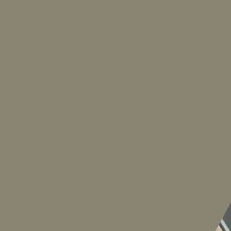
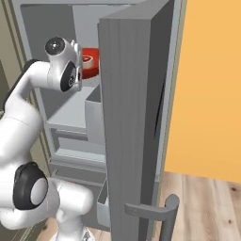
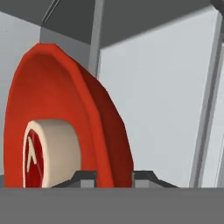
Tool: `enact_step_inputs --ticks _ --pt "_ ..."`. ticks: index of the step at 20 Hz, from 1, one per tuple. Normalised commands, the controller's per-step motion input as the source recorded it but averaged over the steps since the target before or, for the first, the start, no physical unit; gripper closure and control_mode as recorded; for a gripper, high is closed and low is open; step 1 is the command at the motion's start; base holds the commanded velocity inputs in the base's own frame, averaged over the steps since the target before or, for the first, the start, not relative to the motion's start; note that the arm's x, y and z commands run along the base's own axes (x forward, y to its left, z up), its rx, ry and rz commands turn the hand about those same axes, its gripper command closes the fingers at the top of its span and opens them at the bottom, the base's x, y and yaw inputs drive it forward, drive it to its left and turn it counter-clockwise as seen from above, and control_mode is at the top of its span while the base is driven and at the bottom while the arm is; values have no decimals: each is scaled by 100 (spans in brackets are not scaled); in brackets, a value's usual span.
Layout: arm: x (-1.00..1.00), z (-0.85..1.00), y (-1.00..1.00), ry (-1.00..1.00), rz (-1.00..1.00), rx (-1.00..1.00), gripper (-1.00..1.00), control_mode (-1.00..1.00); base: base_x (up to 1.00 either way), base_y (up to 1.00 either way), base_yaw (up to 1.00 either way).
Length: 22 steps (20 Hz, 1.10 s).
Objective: Move the mug from next to the sink to the open cabinet. Then, move the bowl with the steak to the fridge to clear the area for faucet cleaning.
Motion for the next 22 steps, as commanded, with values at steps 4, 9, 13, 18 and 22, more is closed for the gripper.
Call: enact_step_inputs --ticks 4,9,13,18,22 --pt "49 0 0 4 0 7 100 -100 0 0 0" --pt "-49 5 0 -27 0 0 100 -100 0 0 0" --pt "10 0 0 -4 0 0 100 -100 0 0 0" --pt "66 0 0 1 0 0 100 -100 0 0 0" --pt "54 0 0 0 0 0 100 -100 0 0 0"
